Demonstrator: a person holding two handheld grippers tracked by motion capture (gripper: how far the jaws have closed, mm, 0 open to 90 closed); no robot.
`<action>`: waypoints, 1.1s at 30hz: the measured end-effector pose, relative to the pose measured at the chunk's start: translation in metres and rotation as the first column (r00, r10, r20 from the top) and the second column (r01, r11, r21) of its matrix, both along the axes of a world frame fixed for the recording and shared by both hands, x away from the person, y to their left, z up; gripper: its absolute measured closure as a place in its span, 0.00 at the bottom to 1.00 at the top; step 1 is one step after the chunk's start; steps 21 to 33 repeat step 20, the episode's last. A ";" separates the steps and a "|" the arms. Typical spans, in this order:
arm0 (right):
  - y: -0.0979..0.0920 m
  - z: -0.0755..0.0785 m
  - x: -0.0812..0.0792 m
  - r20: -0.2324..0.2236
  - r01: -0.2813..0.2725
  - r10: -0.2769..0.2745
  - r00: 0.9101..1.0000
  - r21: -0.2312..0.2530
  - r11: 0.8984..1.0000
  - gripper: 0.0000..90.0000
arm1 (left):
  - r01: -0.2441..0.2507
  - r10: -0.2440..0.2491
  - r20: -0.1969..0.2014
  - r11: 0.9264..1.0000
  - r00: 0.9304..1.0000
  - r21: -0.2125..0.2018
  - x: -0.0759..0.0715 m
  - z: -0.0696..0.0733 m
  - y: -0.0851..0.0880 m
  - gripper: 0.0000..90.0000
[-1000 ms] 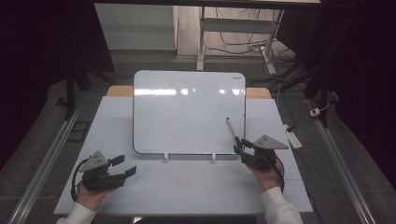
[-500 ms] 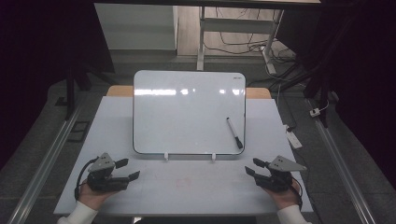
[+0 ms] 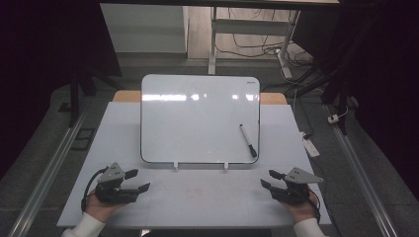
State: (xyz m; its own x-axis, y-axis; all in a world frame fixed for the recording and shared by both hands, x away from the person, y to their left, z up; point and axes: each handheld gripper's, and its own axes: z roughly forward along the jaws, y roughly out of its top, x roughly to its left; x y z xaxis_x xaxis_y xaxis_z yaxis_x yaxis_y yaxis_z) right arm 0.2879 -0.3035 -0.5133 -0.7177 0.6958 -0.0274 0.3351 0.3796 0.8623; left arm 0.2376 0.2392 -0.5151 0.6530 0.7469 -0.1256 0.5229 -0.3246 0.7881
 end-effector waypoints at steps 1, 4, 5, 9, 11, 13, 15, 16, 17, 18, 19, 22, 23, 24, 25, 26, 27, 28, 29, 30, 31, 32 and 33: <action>0.000 0.000 0.000 0.000 0.001 -0.001 1.000 -0.001 1.000 0.53 | 0.000 0.000 0.000 1.000 1.000 0.000 0.000 0.000 0.000 0.32; 0.000 0.000 0.000 0.005 0.002 -0.002 1.000 0.000 1.000 0.53 | 0.000 0.000 0.002 1.000 1.000 0.000 0.000 0.000 0.000 0.32; 0.000 0.000 0.000 0.007 0.002 -0.002 1.000 0.000 1.000 0.53 | 0.000 0.000 0.002 1.000 1.000 -0.001 0.000 0.000 -0.001 0.32; 0.000 0.000 0.000 0.009 -0.002 0.002 1.000 -0.003 1.000 0.53 | -0.001 0.001 0.002 1.000 1.000 0.000 0.000 0.000 0.000 0.32; 0.001 0.000 0.000 0.009 -0.002 0.002 1.000 -0.007 1.000 0.53 | -0.002 0.002 0.002 1.000 1.000 0.000 0.000 0.000 0.000 0.32; 0.001 0.000 0.000 0.011 -0.002 0.002 1.000 -0.008 1.000 0.52 | -0.002 0.002 0.003 1.000 1.000 0.000 0.000 0.000 0.000 0.32; 0.001 0.000 0.000 0.013 -0.003 0.003 1.000 -0.008 1.000 0.52 | -0.003 0.003 0.003 1.000 1.000 0.000 0.000 0.000 0.000 0.32; 0.001 0.000 0.000 0.013 -0.003 0.003 1.000 -0.007 1.000 0.52 | -0.002 0.002 0.003 1.000 1.000 -0.001 0.000 0.000 0.000 0.32; 0.001 0.000 0.000 0.013 -0.003 0.003 1.000 -0.006 1.000 0.52 | -0.002 0.002 0.003 1.000 1.000 -0.001 0.000 0.000 0.000 0.32; 0.001 0.000 0.000 0.014 -0.002 0.002 1.000 -0.006 1.000 0.52 | -0.002 0.002 0.002 1.000 1.000 0.000 0.000 0.000 0.000 0.32; 0.001 0.000 -0.001 0.013 -0.002 0.002 1.000 -0.006 1.000 0.52 | -0.003 0.003 0.003 1.000 1.000 0.000 0.000 0.000 0.000 0.32; 0.001 0.000 -0.001 0.014 -0.002 0.002 1.000 -0.006 1.000 0.52 | -0.003 0.003 0.002 1.000 1.000 0.000 0.000 0.000 0.000 0.32; 0.001 0.000 -0.001 0.014 -0.002 0.002 1.000 -0.006 1.000 0.52 | -0.003 0.003 0.002 1.000 1.000 0.000 0.000 0.000 0.000 0.32; 0.001 0.000 -0.001 0.014 -0.002 0.002 1.000 -0.006 1.000 0.52 | -0.003 0.003 0.002 1.000 1.000 0.000 0.000 0.000 0.000 0.32; 0.001 0.000 -0.001 0.014 -0.002 0.002 1.000 -0.006 1.000 0.52 | -0.003 0.003 0.002 1.000 1.000 0.000 0.000 0.000 0.000 0.32; 0.001 0.000 -0.001 0.014 -0.002 0.002 1.000 -0.006 1.000 0.52 | -0.003 0.003 0.002 1.000 1.000 0.000 0.000 0.000 0.000 0.32; 0.001 0.000 -0.001 0.014 -0.002 0.002 1.000 -0.006 1.000 0.52 | -0.003 0.003 0.002 1.000 1.000 0.000 0.000 0.000 0.000 0.32; 0.001 0.000 -0.001 0.014 -0.002 0.002 1.000 -0.006 1.000 0.52 | -0.003 0.003 0.002 1.000 1.000 0.000 0.000 0.000 0.000 0.32; 0.001 0.000 -0.001 0.014 -0.002 0.002 1.000 -0.006 1.000 0.52 | -0.003 0.003 0.002 1.000 1.000 0.000 0.000 0.000 0.000 0.32; 0.001 0.000 -0.001 0.014 -0.002 0.002 1.000 -0.006 1.000 0.52 | -0.003 0.003 0.002 1.000 1.000 0.000 0.000 0.000 0.000 0.32; 0.001 0.000 -0.001 0.014 -0.002 0.002 1.000 -0.006 1.000 0.52 | -0.003 0.003 0.002 1.000 1.000 0.000 0.000 0.000 0.000 0.32; 0.001 0.000 -0.001 0.014 -0.002 0.002 1.000 -0.006 1.000 0.52 | -0.003 0.003 0.002 1.000 1.000 0.000 0.000 0.000 0.000 0.32; 0.001 0.000 -0.001 0.014 -0.002 0.002 1.000 -0.006 1.000 0.52 | -0.003 0.003 0.002 1.000 1.000 0.000 0.000 0.000 0.000 0.32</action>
